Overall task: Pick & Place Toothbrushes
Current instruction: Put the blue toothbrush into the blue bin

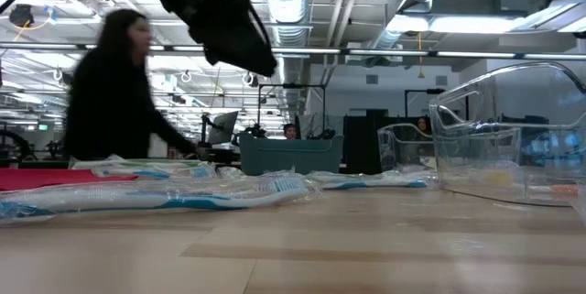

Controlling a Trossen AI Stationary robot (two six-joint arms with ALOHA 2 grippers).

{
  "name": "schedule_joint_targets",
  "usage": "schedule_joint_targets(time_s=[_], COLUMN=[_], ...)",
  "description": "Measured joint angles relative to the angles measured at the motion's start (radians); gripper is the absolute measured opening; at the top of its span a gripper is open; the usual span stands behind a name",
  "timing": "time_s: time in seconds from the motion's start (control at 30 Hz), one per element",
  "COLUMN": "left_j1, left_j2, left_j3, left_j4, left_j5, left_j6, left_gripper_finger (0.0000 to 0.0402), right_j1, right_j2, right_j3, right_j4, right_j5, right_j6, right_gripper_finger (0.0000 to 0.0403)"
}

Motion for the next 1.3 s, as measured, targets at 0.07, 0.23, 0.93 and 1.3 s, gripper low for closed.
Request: schedule_joint_targets(time_s=[0.07,0.23,0.93,1.3], left_j1=[0.0,0.0,0.053,0.069], left_j2=[0.037,0.147,0.381,0.522], left_j3=[0.0,0.0,0.135,0.23], left_j4=[0.062,0.245,0.424,0.382], left_j5=[0.0,0.0,0.039,0.086], left_j6=[0.012,0.06,0.243,0.313], left_gripper_finger=[0.0103,0.0103,0.0103,0.0103], right_j1=[-0.003,-0.023,-0.031,-0.054], right_j2=[0.0,0.0,0.0,0.0], right_j3=[0.0,0.0,0.0,0.001], right_j4=[0.001,0.004,0.007,-0.001], right_j5=[0.001,0.0,0.0,0.0], right_j6=[0.0,0.0,-0.003,-0.001], right_gripper_finger=[0.0301,0.0301,0.0301,0.0301])
